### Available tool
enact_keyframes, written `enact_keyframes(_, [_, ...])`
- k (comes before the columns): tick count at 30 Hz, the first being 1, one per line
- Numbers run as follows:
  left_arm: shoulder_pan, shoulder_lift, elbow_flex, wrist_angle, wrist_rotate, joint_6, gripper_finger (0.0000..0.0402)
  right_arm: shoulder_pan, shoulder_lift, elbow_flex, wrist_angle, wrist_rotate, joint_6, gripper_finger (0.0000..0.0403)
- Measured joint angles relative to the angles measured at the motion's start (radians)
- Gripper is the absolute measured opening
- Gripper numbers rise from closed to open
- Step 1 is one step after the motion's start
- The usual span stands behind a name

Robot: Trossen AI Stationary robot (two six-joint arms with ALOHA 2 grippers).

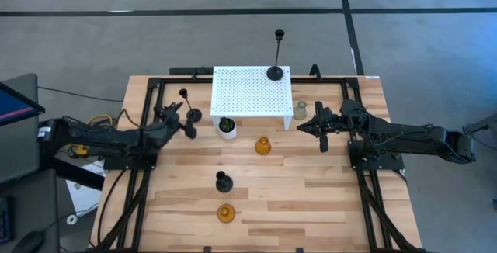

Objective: Pick & Place candle stick holders
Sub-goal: Put the top black candle holder on the shelf aligned with the other black candle holder

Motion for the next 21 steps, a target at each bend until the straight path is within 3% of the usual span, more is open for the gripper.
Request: enact_keyframes(21, [0.036, 0.0, 0.0, 0.071, 0.032, -0.002, 0.0315, 0.0, 0.0, 0.0, 0.0, 0.0, -0.027, 0.0])
